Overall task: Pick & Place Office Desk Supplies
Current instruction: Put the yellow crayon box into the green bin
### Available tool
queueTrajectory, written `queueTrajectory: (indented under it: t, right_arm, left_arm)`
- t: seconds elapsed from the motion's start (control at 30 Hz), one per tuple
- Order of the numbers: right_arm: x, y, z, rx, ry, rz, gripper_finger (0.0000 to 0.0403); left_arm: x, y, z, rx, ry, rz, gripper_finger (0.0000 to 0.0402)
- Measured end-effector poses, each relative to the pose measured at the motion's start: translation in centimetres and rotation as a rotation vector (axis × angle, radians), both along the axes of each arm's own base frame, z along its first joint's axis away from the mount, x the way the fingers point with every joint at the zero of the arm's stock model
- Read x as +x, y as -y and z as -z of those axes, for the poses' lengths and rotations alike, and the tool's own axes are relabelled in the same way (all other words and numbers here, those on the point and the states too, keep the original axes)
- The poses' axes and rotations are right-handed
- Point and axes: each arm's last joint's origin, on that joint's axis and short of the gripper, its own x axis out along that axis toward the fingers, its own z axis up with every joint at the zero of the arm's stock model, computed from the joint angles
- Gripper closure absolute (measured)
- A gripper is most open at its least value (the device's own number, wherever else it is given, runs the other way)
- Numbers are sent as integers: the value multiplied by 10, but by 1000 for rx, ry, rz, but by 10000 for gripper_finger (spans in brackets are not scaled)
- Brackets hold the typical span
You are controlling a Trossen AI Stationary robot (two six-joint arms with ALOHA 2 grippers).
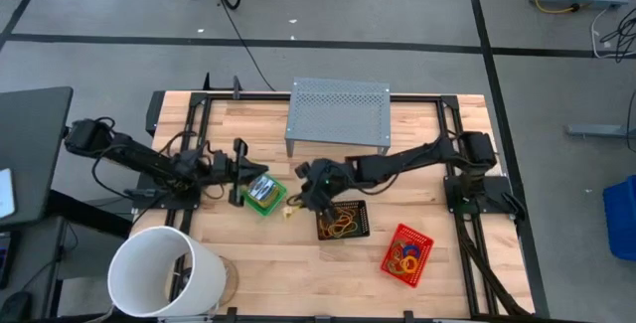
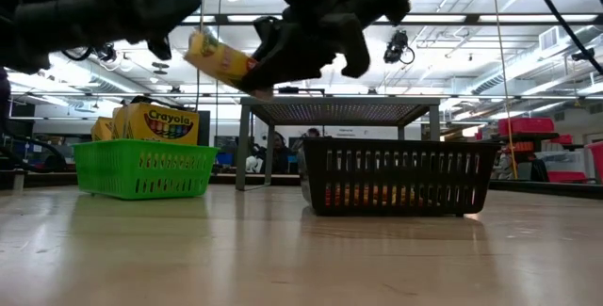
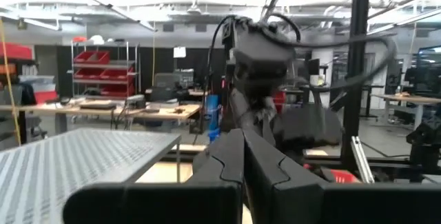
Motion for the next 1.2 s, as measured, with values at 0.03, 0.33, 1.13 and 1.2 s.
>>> queueTrajectory:
  t: [0.03, 0.33, 1.13, 1.2]
  right_arm:
    - [3, 5, 1, 16, 18, -12, 335]
    - [25, 33, 15, 74, 55, -52, 335]
    - [79, 36, 45, 47, 70, -41, 335]
    - [79, 38, 45, 36, 69, -21, 335]
  left_arm:
    - [0, -3, 1, -4, -4, 3, 400]
    - [2, -24, 8, -40, -60, -61, 400]
    - [0, -43, 6, -48, -44, -73, 400]
    - [0, -43, 6, -48, -42, -71, 400]
